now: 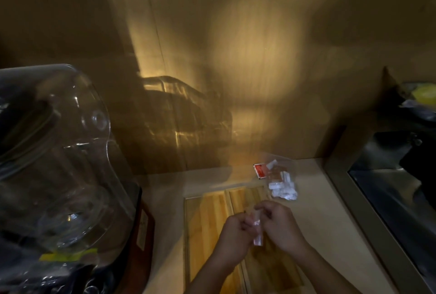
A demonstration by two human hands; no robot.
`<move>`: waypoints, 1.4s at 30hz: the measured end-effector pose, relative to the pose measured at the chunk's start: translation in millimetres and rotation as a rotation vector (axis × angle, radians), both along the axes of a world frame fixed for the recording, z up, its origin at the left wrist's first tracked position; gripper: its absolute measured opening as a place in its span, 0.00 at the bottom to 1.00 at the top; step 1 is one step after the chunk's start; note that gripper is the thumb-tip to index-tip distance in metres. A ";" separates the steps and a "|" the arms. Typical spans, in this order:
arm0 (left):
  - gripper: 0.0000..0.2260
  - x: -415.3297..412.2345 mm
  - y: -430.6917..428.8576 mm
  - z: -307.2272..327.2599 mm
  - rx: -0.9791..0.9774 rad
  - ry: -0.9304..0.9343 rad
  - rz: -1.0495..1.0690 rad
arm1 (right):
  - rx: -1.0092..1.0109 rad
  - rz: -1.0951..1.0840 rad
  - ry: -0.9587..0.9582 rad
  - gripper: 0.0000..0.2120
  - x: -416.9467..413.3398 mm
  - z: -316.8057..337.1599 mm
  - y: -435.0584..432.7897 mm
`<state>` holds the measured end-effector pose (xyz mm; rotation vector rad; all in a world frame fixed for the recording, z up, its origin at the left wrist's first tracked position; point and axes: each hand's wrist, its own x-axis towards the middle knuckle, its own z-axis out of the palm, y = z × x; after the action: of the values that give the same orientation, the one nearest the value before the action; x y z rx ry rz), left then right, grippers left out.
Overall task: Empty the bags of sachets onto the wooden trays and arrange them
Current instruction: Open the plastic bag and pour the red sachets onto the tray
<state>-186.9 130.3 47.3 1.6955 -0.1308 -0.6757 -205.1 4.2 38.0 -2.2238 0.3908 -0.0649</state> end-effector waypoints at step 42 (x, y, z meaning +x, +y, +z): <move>0.17 -31.7 17.1 7.1 -0.052 -0.027 0.209 | 0.411 0.213 0.104 0.11 -43.4 9.3 10.9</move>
<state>-218.6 147.4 54.4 1.6413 0.0098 -0.4900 -248.5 15.1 47.2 -1.8525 0.1990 0.2270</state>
